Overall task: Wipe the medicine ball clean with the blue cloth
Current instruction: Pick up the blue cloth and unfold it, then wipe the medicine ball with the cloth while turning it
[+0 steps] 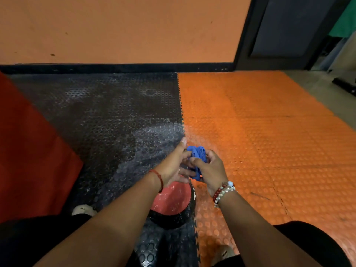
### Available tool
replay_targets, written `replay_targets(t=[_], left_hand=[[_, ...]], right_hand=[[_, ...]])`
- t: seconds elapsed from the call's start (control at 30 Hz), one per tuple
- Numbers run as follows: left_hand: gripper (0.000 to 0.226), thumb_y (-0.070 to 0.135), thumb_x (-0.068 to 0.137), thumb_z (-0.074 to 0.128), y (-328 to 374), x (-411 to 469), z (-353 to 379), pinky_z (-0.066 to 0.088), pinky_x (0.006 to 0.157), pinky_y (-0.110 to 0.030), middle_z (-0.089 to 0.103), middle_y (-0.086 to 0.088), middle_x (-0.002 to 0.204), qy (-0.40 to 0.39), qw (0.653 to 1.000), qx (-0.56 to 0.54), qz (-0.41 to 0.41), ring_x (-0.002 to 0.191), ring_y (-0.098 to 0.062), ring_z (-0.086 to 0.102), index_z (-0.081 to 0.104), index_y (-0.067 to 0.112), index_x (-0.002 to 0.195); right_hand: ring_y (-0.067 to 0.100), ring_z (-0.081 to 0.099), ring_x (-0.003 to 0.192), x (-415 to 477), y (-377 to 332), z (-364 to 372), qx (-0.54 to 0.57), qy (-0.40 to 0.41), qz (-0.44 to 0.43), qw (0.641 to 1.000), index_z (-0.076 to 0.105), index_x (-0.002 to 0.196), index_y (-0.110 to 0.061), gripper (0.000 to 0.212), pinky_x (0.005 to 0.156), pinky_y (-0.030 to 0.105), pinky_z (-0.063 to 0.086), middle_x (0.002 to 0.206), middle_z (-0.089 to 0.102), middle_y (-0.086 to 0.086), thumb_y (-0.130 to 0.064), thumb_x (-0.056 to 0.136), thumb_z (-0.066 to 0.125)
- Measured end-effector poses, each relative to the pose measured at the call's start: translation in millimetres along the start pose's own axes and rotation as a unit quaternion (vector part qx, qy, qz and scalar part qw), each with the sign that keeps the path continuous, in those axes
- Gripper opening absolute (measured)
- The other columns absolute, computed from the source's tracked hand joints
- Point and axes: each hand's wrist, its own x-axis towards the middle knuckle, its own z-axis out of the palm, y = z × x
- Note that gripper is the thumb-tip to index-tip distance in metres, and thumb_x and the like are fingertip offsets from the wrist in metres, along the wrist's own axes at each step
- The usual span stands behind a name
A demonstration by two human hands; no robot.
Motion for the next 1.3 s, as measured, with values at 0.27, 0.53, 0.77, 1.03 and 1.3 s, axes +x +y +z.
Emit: replay_targets(t=[0.27,0.53,0.77,1.03,1.3], left_hand=[[0.058,0.057,0.099,0.023,-74.0,47.2,-58.1,0.042,0.084,-0.032,0.060,0.001,0.109,0.130,0.991,0.023,0.004,0.094,-0.014,0.054,0.054,0.024,0.136],[0.059,0.062,0.094,0.037,-155.1,82.6,-93.1,0.020,0.116,-0.055,0.015,0.001,0.160,0.232,0.947,0.215,-0.050,0.146,-0.028,0.016,0.025,0.044,0.149],[0.064,0.068,0.088,0.043,-180.1,104.1,-74.2,0.023,0.115,-0.052,0.014,0.007,0.160,0.252,0.931,0.258,-0.059,0.145,-0.025,0.015,0.024,0.051,0.146],[0.060,0.066,0.087,0.043,-182.9,106.5,-74.8,0.029,0.112,-0.052,0.021,0.004,0.157,0.282,0.917,0.278,-0.047,0.140,-0.025,0.024,0.032,0.049,0.144],[0.057,0.068,0.087,0.040,-181.3,114.5,-77.3,0.030,0.111,-0.051,0.026,0.009,0.153,0.288,0.919,0.263,-0.059,0.138,-0.023,0.028,0.035,0.051,0.141]], right_hand=[[0.036,0.067,0.090,40.4,75.6,-2.4,0.034,0.114,0.133,0.984,0.064,0.086,-0.020,0.017,0.075,0.058,0.052,0.094,0.070,0.014,-0.010,0.089,0.051],[0.021,0.047,0.074,68.6,125.7,-25.2,-0.030,0.174,0.130,0.976,0.057,0.073,-0.015,0.018,0.065,0.043,0.043,0.074,0.052,0.021,-0.008,0.088,0.051],[0.019,0.050,0.073,60.6,146.4,2.9,-0.287,0.059,-0.006,0.956,0.060,0.088,-0.016,0.006,0.064,0.027,0.035,0.077,0.054,-0.002,-0.019,0.084,0.059],[0.016,0.043,0.120,55.6,170.7,24.7,-0.376,-0.017,-0.044,0.926,0.041,0.139,-0.028,0.064,0.095,0.029,0.043,0.134,0.033,0.002,-0.047,0.079,0.057],[0.017,0.053,0.108,76.0,180.0,28.7,-0.287,0.056,-0.019,0.956,0.058,0.124,-0.016,0.047,0.091,0.021,0.037,0.122,0.053,0.005,-0.035,0.085,0.040]])
